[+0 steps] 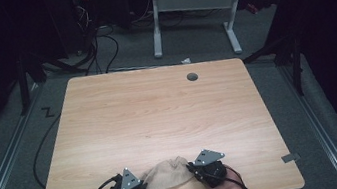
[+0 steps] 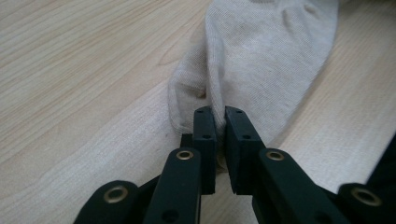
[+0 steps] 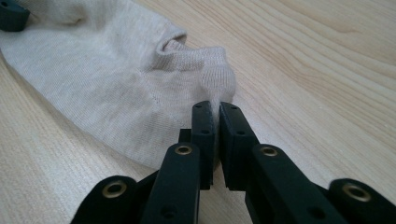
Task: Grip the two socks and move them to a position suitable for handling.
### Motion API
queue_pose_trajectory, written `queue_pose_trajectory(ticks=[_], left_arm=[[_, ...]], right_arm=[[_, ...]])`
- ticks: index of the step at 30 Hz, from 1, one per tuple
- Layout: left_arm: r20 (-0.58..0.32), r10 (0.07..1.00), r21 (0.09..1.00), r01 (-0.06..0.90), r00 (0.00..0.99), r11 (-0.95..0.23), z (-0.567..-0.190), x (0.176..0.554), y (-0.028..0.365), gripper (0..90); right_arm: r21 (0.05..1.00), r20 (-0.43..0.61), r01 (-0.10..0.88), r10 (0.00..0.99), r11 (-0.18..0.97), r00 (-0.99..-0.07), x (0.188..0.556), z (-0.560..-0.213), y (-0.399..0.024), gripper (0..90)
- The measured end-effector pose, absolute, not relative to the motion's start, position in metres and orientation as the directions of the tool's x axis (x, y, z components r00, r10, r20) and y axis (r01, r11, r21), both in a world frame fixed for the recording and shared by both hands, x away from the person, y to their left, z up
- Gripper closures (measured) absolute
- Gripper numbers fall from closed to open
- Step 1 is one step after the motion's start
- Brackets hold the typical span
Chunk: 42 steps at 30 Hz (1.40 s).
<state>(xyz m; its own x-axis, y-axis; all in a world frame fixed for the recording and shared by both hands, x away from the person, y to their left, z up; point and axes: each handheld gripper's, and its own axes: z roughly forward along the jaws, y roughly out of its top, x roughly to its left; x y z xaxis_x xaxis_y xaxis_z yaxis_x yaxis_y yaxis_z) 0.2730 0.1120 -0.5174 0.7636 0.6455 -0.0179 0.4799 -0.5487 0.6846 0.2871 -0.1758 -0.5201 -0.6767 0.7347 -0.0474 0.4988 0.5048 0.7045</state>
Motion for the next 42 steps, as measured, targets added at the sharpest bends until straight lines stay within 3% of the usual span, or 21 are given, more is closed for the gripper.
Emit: queue_pose_trajectory(ticks=[11, 14, 17, 20, 25, 32, 42], left_arm=[[0.028, 0.670, 0.699, 0.465, 0.742, -0.544, -0.521, 0.296, 0.112, 79.0], [0.028, 0.677, 0.702, 0.467, 0.735, -0.537, -0.522, 0.303, 0.110, 78.8], [-0.039, 0.714, 0.731, 0.507, 0.699, -0.456, -0.525, 0.307, 0.104, 78.3], [-0.015, 0.715, 0.732, 0.495, 0.699, -0.469, -0.525, 0.314, 0.106, 77.0], [0.056, 0.707, 0.747, 0.441, 0.705, -0.498, -0.515, 0.322, 0.118, 66.6], [0.066, 0.725, 0.804, 0.393, 0.686, -0.446, -0.496, 0.317, 0.137, 55.8], [0.066, 0.821, 0.816, 0.443, 0.568, -0.372, -0.490, 0.342, 0.193, 46.7]], right_arm=[[0.707, -0.043, 0.504, 0.742, 0.495, -0.669, 0.291, -0.522, -0.175, 82.5], [0.708, -0.055, 0.498, 0.742, 0.500, -0.668, 0.295, -0.522, -0.173, 82.5], [0.709, -0.056, 0.501, 0.748, 0.496, -0.661, 0.302, -0.522, -0.172, 81.9], [0.711, -0.067, 0.502, 0.758, 0.493, -0.649, 0.310, -0.522, -0.170, 80.8], [0.739, -0.043, 0.492, 0.761, 0.460, -0.647, 0.311, -0.518, -0.169, 71.1], [0.807, -0.060, 0.434, 0.787, 0.400, -0.614, 0.304, -0.503, -0.180, 64.9], [0.824, -0.065, 0.472, 0.880, 0.314, -0.471, 0.317, -0.509, -0.225, 58.4]])
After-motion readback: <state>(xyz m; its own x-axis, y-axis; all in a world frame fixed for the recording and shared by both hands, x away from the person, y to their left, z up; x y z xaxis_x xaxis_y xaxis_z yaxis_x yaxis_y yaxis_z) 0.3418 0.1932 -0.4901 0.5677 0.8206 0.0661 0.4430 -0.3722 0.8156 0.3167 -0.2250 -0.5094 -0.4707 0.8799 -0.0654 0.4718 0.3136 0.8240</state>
